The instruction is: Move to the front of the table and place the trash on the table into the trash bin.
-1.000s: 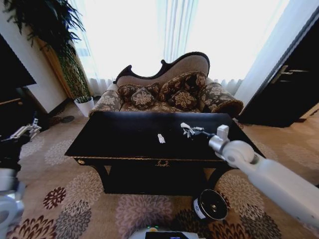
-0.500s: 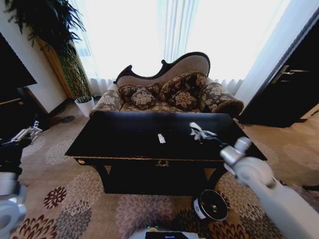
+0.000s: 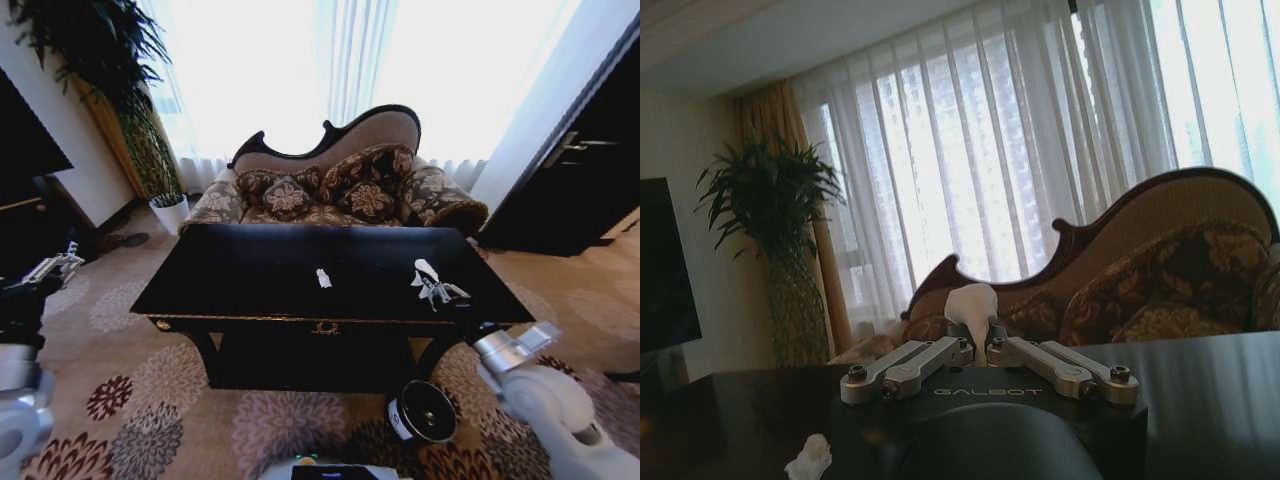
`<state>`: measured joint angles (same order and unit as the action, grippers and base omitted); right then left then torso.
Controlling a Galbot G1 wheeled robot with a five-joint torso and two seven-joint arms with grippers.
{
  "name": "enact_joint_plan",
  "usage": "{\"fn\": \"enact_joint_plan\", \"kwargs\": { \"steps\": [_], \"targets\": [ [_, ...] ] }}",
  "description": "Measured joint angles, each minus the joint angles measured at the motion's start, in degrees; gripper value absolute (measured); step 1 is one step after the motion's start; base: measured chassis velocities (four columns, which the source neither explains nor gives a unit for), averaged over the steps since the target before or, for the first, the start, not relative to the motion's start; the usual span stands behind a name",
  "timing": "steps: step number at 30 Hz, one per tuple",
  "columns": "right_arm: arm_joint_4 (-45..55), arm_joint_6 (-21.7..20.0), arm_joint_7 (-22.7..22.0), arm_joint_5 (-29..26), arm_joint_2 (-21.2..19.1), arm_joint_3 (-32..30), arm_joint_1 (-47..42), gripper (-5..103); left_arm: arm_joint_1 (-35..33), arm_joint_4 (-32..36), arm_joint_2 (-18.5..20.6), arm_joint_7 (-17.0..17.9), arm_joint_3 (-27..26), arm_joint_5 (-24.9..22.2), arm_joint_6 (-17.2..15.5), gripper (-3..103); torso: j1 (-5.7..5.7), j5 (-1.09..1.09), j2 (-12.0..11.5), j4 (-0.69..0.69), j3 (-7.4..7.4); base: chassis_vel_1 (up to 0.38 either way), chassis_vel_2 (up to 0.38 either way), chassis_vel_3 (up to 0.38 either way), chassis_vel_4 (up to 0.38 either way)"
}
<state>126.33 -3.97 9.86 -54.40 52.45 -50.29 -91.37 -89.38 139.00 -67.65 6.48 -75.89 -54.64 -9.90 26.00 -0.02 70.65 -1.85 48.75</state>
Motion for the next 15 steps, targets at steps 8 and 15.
{"fn": "enact_joint_plan", "kwargs": {
  "steps": [8, 15],
  "targets": [
    [-7.3, 13.5, 6.7, -1.4, 2.5, -0.1, -2.9, 1, 2.7, -2.0, 1.9, 0.3, 1.1, -1.2, -0.1, 100, 0.01, 0.01, 0.0, -0.02, 0.0, 0.0, 0.0, 0.0, 0.0],
    [-12.2, 19.0, 15.4, -3.0, 8.0, -2.8, -4.7, 1, 3.9, -0.5, -0.1, 3.4, 4.7, -4.4, -1.4, 100, 0.01, -0.01, 0.0, -0.03, 0.0, 0.0, 0.0, 0.0, 0.0]
  ]
}}
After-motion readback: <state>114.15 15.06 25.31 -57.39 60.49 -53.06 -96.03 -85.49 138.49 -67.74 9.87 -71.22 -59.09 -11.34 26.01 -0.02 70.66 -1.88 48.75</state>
